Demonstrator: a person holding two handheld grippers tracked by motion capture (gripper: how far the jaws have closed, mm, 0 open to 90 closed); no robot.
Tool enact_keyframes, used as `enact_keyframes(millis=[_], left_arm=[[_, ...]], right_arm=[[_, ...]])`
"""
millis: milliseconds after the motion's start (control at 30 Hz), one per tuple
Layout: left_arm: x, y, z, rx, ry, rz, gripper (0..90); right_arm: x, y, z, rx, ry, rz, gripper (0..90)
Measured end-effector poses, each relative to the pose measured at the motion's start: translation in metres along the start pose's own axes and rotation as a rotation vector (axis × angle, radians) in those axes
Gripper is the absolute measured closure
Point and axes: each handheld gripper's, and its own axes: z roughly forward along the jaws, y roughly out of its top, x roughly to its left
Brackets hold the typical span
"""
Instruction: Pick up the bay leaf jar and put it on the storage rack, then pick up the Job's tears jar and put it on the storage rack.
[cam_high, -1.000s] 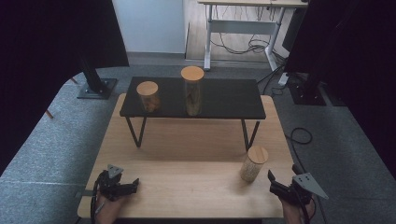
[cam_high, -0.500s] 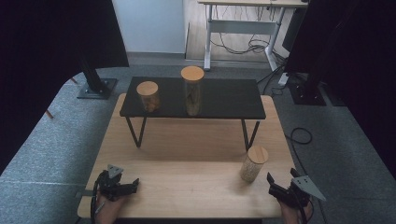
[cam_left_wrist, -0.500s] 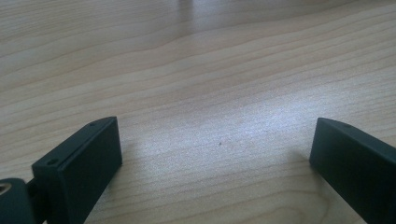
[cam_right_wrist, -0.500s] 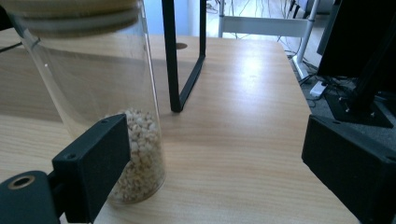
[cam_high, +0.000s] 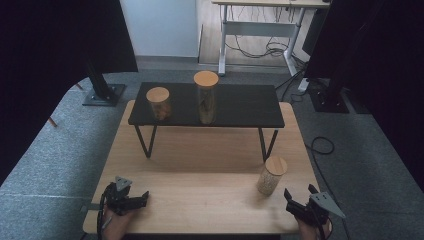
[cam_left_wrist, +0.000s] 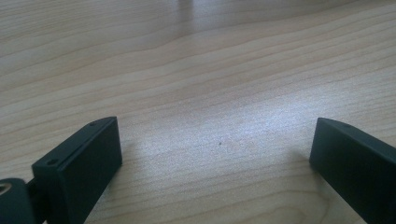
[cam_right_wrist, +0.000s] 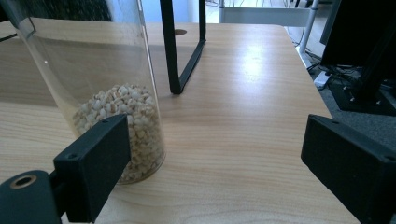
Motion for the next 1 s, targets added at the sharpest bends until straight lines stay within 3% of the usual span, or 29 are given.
enact_keyframes(millis=[467, 1000], left_arm=[[0.000, 0.000, 0.000, 0.000, 0.000, 0.000, 2.1], [0.000, 0.000, 0.000, -0.001, 0.000, -0.002, 2.1]], right_arm=[[0.002, -0.001, 0.001, -0.002, 0.018, -0.004, 6.8], [0.014, 0.008, 0.002, -0.035, 0.088, -0.047, 2.7]])
